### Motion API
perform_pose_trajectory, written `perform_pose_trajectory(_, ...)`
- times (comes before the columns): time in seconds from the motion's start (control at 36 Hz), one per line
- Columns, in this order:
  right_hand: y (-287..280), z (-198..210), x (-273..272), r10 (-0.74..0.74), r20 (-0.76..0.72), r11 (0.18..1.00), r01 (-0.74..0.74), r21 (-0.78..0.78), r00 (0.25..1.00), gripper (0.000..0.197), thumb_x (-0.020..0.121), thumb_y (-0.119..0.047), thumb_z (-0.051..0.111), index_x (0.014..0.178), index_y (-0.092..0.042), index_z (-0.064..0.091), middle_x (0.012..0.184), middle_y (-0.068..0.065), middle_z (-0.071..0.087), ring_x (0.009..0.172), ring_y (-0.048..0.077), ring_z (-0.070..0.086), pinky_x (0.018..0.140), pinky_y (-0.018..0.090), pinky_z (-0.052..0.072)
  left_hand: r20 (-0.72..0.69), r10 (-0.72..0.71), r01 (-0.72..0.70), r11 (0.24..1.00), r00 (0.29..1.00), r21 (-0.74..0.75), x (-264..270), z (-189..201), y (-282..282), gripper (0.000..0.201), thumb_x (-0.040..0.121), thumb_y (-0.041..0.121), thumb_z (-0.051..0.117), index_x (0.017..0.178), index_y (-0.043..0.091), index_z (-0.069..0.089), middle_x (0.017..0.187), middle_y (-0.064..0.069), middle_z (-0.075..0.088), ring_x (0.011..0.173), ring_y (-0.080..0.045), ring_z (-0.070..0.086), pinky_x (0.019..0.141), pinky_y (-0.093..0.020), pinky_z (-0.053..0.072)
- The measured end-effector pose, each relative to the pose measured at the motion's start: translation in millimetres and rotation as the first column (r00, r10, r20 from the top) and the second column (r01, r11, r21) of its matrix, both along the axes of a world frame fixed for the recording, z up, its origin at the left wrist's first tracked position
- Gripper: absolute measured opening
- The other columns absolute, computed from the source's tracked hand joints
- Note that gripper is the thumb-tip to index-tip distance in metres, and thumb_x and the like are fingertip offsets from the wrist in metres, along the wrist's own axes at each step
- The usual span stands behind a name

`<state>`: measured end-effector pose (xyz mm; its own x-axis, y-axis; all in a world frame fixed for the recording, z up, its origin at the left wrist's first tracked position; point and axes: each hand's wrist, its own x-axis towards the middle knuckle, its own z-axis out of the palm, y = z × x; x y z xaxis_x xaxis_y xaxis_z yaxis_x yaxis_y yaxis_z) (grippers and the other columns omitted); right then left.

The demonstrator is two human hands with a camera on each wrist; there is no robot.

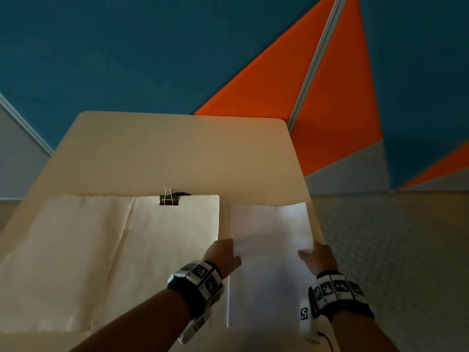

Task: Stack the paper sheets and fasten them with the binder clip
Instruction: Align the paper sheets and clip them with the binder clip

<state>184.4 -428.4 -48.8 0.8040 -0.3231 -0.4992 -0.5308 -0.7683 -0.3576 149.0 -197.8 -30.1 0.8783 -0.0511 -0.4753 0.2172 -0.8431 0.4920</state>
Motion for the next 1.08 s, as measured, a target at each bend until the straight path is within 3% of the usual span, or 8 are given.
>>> perform_pose_trajectory(0.19, -1, 31, -23, 0.007, 0.242, 0.959, -0.076, 0.273, 0.97, 0.054, 0.089, -0.016, 0.054, 0.136, -0.001, 0.032, 0.145, 0.022, 0.037, 0.132, 0.034, 0.037, 0.106, 0.043, 0.031, -0.035, 0.099, -0.102, 0.988, 0.995, -0.117, -4, 3, 7, 0.048, 0.084, 0.024, 0.055, 0.127, 0.005, 0.041, 0.128, -0.015, 0.056, 0.117, -0.029, 0.052, 0.098, -0.034, 0.042)
perform_pose_trajectory(0.36, 9, 91, -55, -0.137, 0.434, 0.822, -0.142, 0.551, 0.89, 0.046, 0.089, -0.003, 0.049, 0.133, -0.003, 0.037, 0.112, -0.001, 0.042, 0.11, 0.017, 0.042, 0.085, 0.02, 0.029, -0.133, 0.149, -0.187, 0.921, 0.98, -0.343, -7, 14, 11, 0.063, 0.083, 0.037, 0.06, 0.13, 0.003, 0.038, 0.132, -0.015, 0.054, 0.119, -0.029, 0.052, 0.102, -0.035, 0.042)
perform_pose_trajectory(0.5, 17, 116, -66, -0.116, 0.533, 0.795, -0.244, 0.556, 0.838, 0.02, 0.084, -0.03, 0.057, 0.103, -0.03, 0.053, 0.086, -0.036, 0.067, 0.087, -0.015, 0.06, 0.074, 0.011, 0.048, -0.205, 0.117, -0.216, 0.789, 0.972, -0.575, -11, 28, 24, 0.033, 0.077, 0.047, 0.061, 0.091, 0.016, 0.059, 0.092, -0.009, 0.065, 0.086, -0.024, 0.063, 0.064, -0.033, 0.056)
perform_pose_trajectory(0.58, 28, 124, -70, -0.125, 0.562, 0.774, -0.274, 0.571, 0.817, 0.029, 0.088, -0.015, 0.051, 0.109, -0.035, 0.049, 0.086, -0.044, 0.063, 0.081, -0.02, 0.058, 0.067, 0.017, 0.05, -0.175, 0.171, -0.244, 0.722, 0.97, -0.648, -14, 40, 42, 0.025, 0.076, 0.046, 0.061, 0.071, 0.022, 0.056, 0.075, -0.003, 0.059, 0.072, -0.021, 0.057, 0.06, -0.03, 0.048)
perform_pose_trajectory(0.72, 68, 127, -70, -0.196, 0.557, 0.746, -0.246, 0.619, 0.807, 0.043, 0.085, -0.027, 0.055, 0.126, -0.026, 0.045, 0.128, -0.006, 0.058, 0.112, 0.011, 0.058, 0.096, 0.044, 0.046, -0.074, 0.284, -0.246, 0.636, 0.956, -0.731, -15, 65, 82, 0.015, 0.086, 0.028, 0.058, 0.09, 0.015, 0.062, 0.082, -0.005, 0.064, 0.07, -0.011, 0.063, 0.076, -0.031, 0.056)
perform_pose_trajectory(0.81, 100, 117, -64, -0.235, 0.515, 0.703, -0.222, 0.676, 0.825, 0.071, 0.07, -0.053, 0.065, 0.129, -0.021, 0.04, 0.127, 0.006, 0.056, 0.107, 0.013, 0.059, 0.092, 0.026, 0.05, 0.017, 0.353, -0.234, 0.652, 0.935, -0.721, -19, 72, 116, 0.036, 0.078, 0.035, 0.061, 0.097, 0.004, 0.064, 0.086, -0.01, 0.067, 0.074, -0.013, 0.066, 0.078, -0.031, 0.056)
perform_pose_trajectory(0.92, 149, 98, -56, -0.131, 0.481, 0.777, -0.212, 0.593, 0.867, 0.049, 0.089, -0.008, 0.052, 0.134, -0.006, 0.032, 0.133, 0.008, 0.043, 0.117, 0.019, 0.046, 0.089, 0.023, 0.04, 0.057, 0.404, -0.279, 0.72, 0.913, -0.635, -30, 72, 164, 0.035, 0.076, 0.033, 0.059, 0.097, 0.005, 0.065, 0.093, -0.011, 0.065, 0.087, -0.022, 0.06, 0.088, -0.042, 0.051)
perform_pose_trajectory(1.08, 202, 58, -50, 0.056, 0.388, 0.904, -0.211, 0.371, 0.92, 0.039, 0.088, -0.01, 0.054, 0.123, 0.001, 0.041, 0.123, 0.025, 0.055, 0.114, 0.036, 0.053, 0.081, 0.028, 0.035, -0.02, 0.442, -0.377, 0.74, 0.897, -0.557, -41, 48, 215, 0.024, 0.083, 0.023, 0.061, 0.098, 0.005, 0.061, 0.09, -0.013, 0.067, 0.082, -0.025, 0.063, 0.081, -0.037, 0.056)
